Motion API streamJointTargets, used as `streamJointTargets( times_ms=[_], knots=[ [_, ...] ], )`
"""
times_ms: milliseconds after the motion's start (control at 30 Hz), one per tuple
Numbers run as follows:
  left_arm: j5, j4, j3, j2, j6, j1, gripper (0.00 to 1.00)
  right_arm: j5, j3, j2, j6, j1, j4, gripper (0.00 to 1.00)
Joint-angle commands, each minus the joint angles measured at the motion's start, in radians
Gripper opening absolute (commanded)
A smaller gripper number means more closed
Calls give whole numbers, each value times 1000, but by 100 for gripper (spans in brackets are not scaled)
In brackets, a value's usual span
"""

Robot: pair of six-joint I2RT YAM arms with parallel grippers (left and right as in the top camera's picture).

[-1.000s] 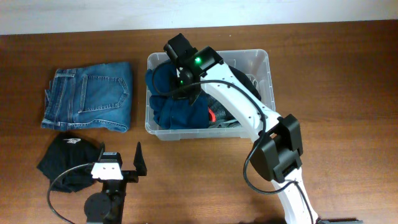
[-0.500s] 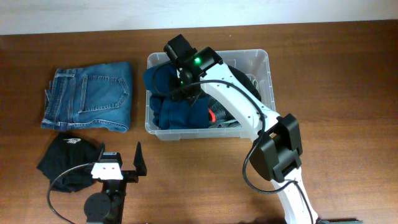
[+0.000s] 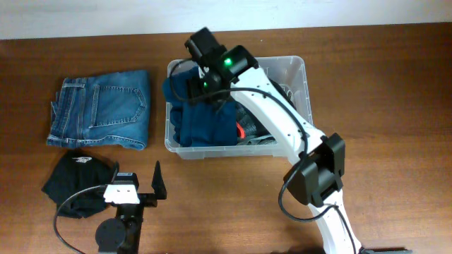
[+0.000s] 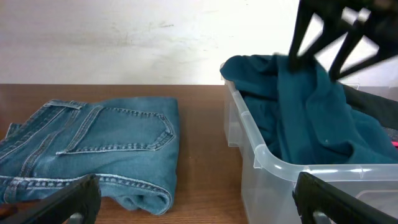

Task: Pack container
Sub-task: 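Lower the teal garment into the container's left side and press down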

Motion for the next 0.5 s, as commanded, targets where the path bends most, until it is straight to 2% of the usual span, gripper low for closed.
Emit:
streamJointTargets(
  times_ms=[0, 33, 67, 100, 133, 200, 267, 467],
  knots=[
    [8, 2, -7, -7, 15, 4, 99, 13, 75, -61, -14, -6, -24, 77],
    [8, 2, -7, -7, 15, 4, 99, 13, 80, -61, -14, -6, -30, 76],
    [8, 2, -7, -7, 15, 4, 99, 13, 80, -61, -14, -6, -34, 72],
    [8, 3, -7, -7, 15, 4, 99, 13, 80, -60, -14, -6, -38, 60],
    [8, 2, -7, -7, 15, 4, 99, 13, 76, -59, -14, -6, -40, 44],
    [8, 2, -7, -7, 15, 4, 99, 13, 66, -58, -14, -6, -41, 22],
    [8, 2, -7, -7, 15, 4, 99, 13, 56, -58, -13, -5, -37, 5],
    [8, 2, -7, -7, 15, 4, 99, 13, 17, -58, -13, -3, -21, 4]
  ],
)
